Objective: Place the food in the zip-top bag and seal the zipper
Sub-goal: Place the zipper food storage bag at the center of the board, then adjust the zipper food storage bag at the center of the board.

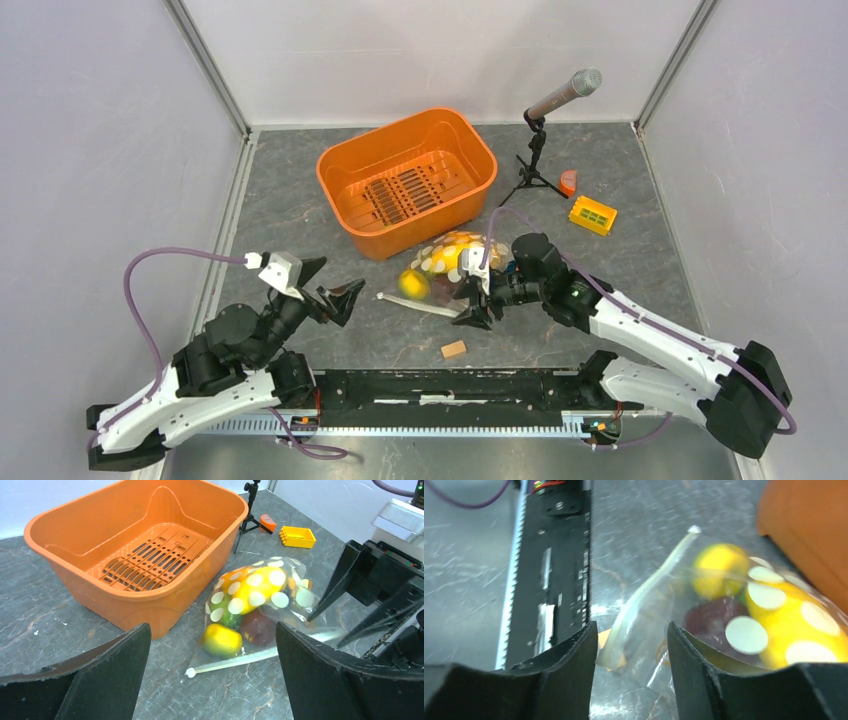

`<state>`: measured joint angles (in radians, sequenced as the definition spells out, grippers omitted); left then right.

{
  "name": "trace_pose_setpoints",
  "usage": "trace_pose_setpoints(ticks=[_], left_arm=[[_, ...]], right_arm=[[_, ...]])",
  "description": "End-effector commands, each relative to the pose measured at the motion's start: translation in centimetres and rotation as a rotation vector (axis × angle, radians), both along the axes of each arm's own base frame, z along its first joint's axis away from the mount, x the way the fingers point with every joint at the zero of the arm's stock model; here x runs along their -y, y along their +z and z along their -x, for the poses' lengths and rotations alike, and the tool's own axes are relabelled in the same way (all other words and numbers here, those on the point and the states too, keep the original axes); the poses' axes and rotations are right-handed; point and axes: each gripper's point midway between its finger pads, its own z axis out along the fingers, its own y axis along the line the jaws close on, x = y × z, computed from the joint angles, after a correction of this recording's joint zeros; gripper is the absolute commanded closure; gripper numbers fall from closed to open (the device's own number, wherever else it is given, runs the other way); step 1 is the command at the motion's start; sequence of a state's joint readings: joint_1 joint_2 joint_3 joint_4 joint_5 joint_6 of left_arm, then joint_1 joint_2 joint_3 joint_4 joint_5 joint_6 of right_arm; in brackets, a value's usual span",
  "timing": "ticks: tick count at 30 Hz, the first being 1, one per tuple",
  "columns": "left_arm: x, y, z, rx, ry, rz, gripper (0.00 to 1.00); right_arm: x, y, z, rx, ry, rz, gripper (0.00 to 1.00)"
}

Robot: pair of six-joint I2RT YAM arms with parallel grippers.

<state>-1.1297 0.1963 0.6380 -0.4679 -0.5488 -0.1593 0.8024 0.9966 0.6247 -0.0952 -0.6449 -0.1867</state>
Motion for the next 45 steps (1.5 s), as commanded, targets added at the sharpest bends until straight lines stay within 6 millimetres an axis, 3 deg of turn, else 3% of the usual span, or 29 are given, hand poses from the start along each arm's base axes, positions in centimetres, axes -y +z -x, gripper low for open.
trace_pose_setpoints(ticks=[1,3,7,9,11,14,15,17,20,22,26,31,33,36,38,40,42,45], left_arm=[[-0.6,1.3,-0.1,0.002,0.033,0.078,0.0],[-0.7,0.8,-0.1,-0.013,0.037,0.072,0.0],[-0.9,0.2,0.1,-0.033,0.036,0.072,0.0],[-1.0,0.1,0.2,-0.037,0.038,0.081,0.0],[-1.1,0.3,0.2,-0.033,0.037,0.087,0.0],[-1.1,0.4,0.2,-0.028,0.039,0.095,0.0],[-1.1,0.4,0.2,-0.026,0.038,0.099,0.0],[-1.0,0.2,0.2,-0.029,0.037,0.101,0.0],[-0.7,-0.1,0.3,-0.044,0.024,0.097,0.0],[-0.6,-0.1,0.4,-0.05,0.021,0.095,0.0],[-0.7,-0.3,0.3,-0.061,0.027,0.09,0.0],[-0.5,-1.3,-0.1,-0.081,0.053,0.08,0.0],[-0.5,-1.7,0.1,-0.119,0.057,0.076,0.0],[-0.7,-2.2,-0.2,-0.159,0.091,0.043,0.0],[-0.9,-2.4,-0.7,-0.157,0.127,0.03,0.0],[-0.9,-2.6,-0.8,-0.158,0.134,0.019,0.0],[-0.7,-2.6,-0.7,-0.169,0.13,0.022,0.0],[-1.1,-3.1,-0.8,-0.188,0.157,0.011,0.0]], right_arm=[[-0.5,4.4,3.5,0.044,0.235,-0.109,0.38],[-0.6,6.6,4.3,0.091,0.272,-0.196,0.32],[-0.2,10.0,6.0,0.176,0.352,-0.316,0.29],[-0.2,10.2,5.0,0.199,0.278,-0.316,0.28],[0.1,8.7,1.4,0.191,0.055,-0.241,0.31],[1.9,4.5,-4.8,0.116,-0.328,-0.063,0.45],[2.7,3.1,-6.3,0.087,-0.443,-0.011,0.5],[3.4,-0.1,-7.6,0.028,-0.54,0.077,0.54],[3.5,-3.7,-7.8,-0.069,-0.587,0.16,0.64],[3.0,-5.3,-6.8,-0.133,-0.563,0.165,0.7],[2.1,-6.8,-3.4,-0.215,-0.459,0.138,0.7],[3.3,-9.8,-1.2,-0.279,-0.428,0.231,0.69],[4.4,-8.5,-2.1,-0.191,-0.435,0.305,0.66],[6.3,-1.5,-6.5,0.057,-0.605,0.259,0.48],[7.2,3.5,-8.0,0.17,-0.703,0.118,0.32],[9.1,6.3,-9.3,0.226,-0.868,-0.04,0.24],[11.4,6.9,-9.9,0.229,-1.031,-0.192,0.19],[15.1,5.6,-10.2,0.219,-1.229,-0.314,0.17]])
